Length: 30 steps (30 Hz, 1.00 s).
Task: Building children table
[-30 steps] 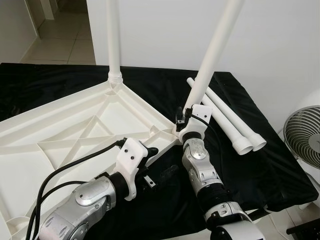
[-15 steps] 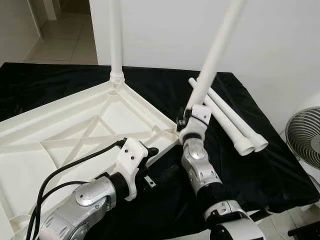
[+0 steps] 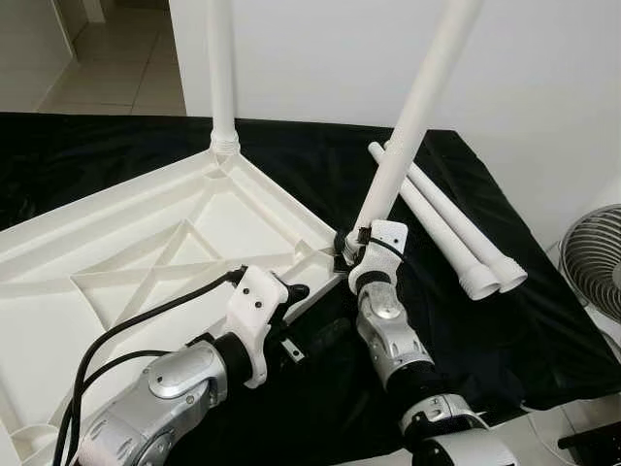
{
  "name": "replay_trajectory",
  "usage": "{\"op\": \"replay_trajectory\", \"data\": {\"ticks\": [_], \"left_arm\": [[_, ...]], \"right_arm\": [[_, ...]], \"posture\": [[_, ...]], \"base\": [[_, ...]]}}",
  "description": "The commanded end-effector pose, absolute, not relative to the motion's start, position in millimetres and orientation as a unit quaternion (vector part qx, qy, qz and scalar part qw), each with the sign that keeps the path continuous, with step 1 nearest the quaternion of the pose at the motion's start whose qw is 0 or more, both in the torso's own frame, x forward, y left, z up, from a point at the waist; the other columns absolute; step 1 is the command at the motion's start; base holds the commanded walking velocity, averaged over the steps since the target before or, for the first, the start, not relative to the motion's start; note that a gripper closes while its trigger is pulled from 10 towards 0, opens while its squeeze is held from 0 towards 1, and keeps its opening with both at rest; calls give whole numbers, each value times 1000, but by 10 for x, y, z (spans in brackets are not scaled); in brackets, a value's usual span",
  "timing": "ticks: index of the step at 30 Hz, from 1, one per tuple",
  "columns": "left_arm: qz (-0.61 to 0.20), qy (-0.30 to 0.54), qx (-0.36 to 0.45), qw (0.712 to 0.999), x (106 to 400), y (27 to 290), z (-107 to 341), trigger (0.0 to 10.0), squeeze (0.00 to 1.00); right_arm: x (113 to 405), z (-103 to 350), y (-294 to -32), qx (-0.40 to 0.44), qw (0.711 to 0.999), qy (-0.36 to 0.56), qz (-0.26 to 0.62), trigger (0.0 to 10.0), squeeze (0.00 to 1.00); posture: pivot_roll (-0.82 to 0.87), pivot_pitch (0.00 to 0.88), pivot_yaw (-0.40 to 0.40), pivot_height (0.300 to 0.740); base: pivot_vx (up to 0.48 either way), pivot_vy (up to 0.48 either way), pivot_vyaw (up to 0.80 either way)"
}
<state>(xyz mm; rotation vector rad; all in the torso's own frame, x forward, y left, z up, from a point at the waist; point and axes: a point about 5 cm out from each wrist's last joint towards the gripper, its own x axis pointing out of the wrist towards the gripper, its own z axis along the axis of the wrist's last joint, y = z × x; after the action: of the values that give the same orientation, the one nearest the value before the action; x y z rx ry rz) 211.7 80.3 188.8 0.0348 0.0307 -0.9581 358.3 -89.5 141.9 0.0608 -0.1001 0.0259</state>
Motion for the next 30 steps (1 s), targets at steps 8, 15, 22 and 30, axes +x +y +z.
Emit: {"op": "replay_trajectory", "data": {"ticks": [8, 15, 22, 30], "left_arm": [[-472, 19, 15, 881, 2108, 753, 1870, 10000, 0], [-477, 20, 12, 879, 2111, 723, 1861, 10000, 0], [-477, 23, 9, 878, 2117, 713, 1851, 10000, 0], [-484, 26, 4, 875, 2128, 669, 1851, 10000, 0]], "right_arm": [[3606, 1471, -1048, 15, 994, -70, 82, 10000, 0], [3636, 1561, -1241, -17, 984, -82, 155, 10000, 0], [3661, 1632, -1360, -36, 975, -87, 201, 10000, 0], [3707, 1714, -1478, -64, 959, -83, 265, 10000, 0]], "posture": [[105, 94, -90, 740], [99, 92, -89, 740], [97, 96, -85, 740], [92, 98, -79, 740]], "base": [[0, 0, 0], [0, 0, 0], [0, 0, 0], [0, 0, 0]]}}
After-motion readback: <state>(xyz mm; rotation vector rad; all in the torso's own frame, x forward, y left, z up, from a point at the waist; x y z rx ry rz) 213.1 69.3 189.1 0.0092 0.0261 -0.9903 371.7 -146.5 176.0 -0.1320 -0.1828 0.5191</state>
